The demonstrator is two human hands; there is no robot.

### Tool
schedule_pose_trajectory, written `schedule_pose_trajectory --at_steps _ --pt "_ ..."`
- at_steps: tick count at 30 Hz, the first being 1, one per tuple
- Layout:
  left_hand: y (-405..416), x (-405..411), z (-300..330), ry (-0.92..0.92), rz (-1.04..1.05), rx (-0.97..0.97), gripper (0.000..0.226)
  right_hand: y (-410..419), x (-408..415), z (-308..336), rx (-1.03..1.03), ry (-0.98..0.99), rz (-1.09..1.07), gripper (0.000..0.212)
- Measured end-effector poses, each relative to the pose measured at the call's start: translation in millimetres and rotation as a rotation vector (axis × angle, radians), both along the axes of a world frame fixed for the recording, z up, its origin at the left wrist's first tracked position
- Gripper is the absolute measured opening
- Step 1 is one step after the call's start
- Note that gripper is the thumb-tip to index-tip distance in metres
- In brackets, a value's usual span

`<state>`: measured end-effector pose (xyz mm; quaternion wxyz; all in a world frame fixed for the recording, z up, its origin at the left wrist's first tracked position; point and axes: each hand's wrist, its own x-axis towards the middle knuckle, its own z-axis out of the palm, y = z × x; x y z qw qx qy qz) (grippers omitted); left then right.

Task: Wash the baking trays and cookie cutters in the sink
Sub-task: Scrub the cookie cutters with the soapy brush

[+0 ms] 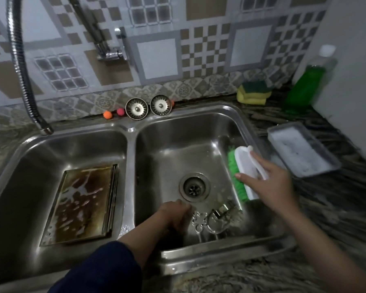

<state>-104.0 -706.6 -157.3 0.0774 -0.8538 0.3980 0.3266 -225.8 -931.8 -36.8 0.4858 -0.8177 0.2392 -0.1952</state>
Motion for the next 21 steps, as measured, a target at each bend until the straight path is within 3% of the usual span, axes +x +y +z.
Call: schedule_pose_trajectory --at_steps 3,5,9,14,21 --pt "-2.6 10.8 8.5 0.052 0.223 -0.264 0.068 -43.3 4.8 25.8 -0.075 -0.071 -0.090 0.076" --pt "-7.6 14.6 23.5 0.185 0.504 -0.554 0.051 -80.1 8.4 46.3 -0.138 -0.073 -0.143 0.073" --pt "-18.5 8.8 62.0 0.457 0.973 -0.965 0.026 -138.0 16.3 66.3 -0.243 0.149 -0.102 0.070" --pt "-24.1 -3.4 76.9 0.726 1.115 -1.127 0.026 -164.4 29.2 43.1 -0.345 0.338 -0.007 0.073" --pt "-23.0 -10.0 79.1 1.088 1.222 -1.277 0.027 -163.8 31.0 23.1 -0.374 0.381 0.047 0.077"
